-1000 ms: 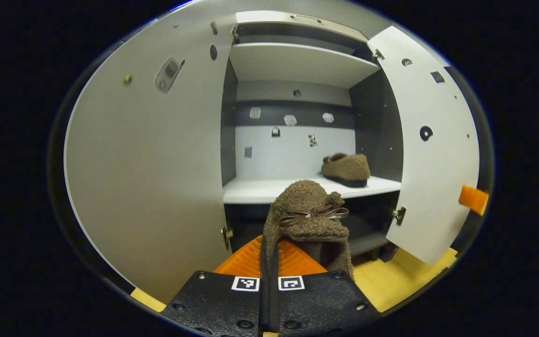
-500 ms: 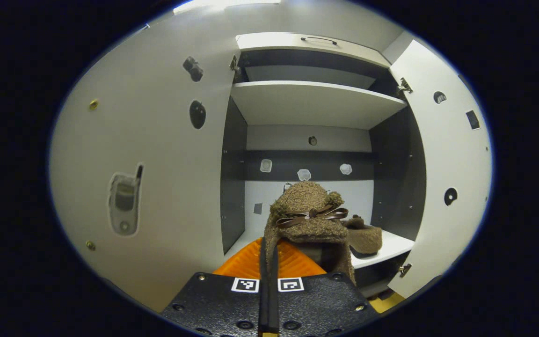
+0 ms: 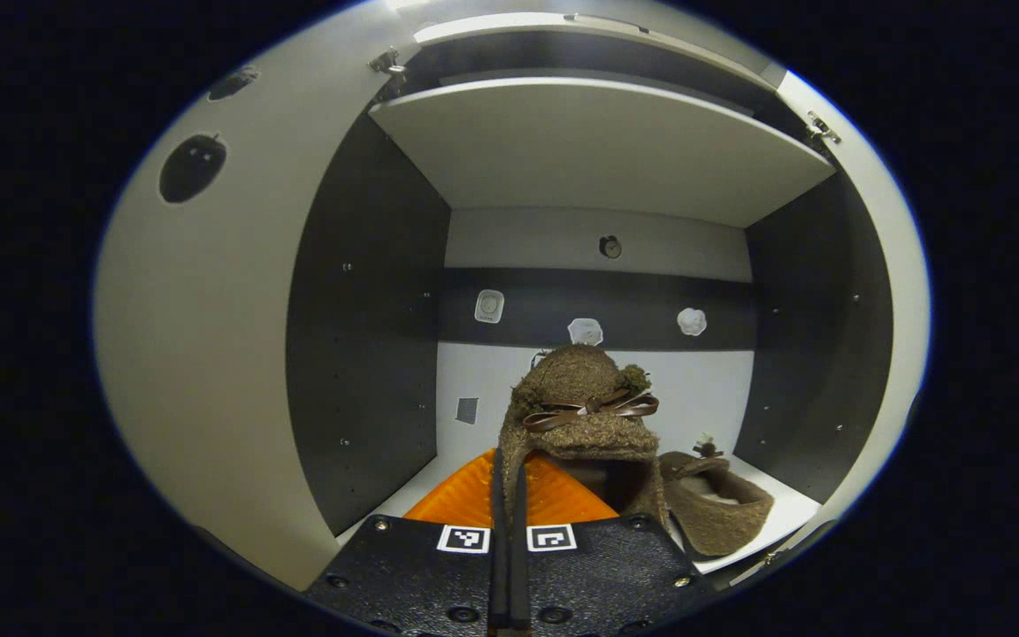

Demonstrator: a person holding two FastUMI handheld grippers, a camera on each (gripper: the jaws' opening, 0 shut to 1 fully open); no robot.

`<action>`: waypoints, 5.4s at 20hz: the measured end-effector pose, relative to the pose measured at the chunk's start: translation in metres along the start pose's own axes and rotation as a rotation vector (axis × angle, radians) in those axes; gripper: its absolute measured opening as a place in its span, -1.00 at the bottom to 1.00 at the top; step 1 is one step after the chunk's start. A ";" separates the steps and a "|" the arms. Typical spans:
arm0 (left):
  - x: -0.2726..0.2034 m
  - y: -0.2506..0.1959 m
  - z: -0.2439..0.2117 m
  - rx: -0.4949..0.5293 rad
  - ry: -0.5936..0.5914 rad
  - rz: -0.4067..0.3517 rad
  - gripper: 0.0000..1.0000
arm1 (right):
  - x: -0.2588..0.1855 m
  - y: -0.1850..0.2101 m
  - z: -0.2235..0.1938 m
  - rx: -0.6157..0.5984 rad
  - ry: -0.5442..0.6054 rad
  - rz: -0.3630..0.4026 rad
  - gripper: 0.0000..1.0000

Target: Grab one shoe with the right hand and put it into the shoe cabinet, grab the other shoe with the left hand and put it into the shoe cabinet; then close the right door with the right hand and the left door with the left hand.

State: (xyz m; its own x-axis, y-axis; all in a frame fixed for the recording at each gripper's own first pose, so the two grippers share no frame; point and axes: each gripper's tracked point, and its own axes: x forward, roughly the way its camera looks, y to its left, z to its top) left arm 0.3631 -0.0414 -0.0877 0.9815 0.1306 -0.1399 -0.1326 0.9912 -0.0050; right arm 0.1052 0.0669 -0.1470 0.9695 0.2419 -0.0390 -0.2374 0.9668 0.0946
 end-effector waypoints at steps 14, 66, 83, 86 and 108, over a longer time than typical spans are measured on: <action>0.061 0.012 -0.056 -0.127 0.056 -0.012 -0.75 | -0.002 0.000 -0.003 0.073 0.010 0.022 0.96; -0.400 0.066 -0.043 -0.014 -0.078 -0.333 0.92 | -0.074 -0.302 0.217 -0.164 0.002 -0.312 0.96; -0.401 0.114 -0.040 -0.011 -0.110 -0.292 0.87 | 0.037 -0.192 0.163 -0.110 0.141 -0.132 0.72; -0.400 0.118 -0.039 -0.018 -0.111 -0.286 0.93 | 0.037 -0.177 0.162 -0.109 0.139 -0.118 0.77; -0.397 0.133 -0.064 -0.030 -0.024 -0.256 0.93 | 0.069 -0.050 0.142 -0.074 0.076 0.014 0.80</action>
State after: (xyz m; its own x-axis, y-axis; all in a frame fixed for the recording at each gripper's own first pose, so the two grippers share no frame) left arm -0.0532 0.0367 -0.0958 0.9866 -0.1232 -0.1068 0.1165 0.9909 -0.0668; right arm 0.1923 0.0238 -0.0132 0.9594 0.2583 -0.1134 -0.2575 0.9660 0.0217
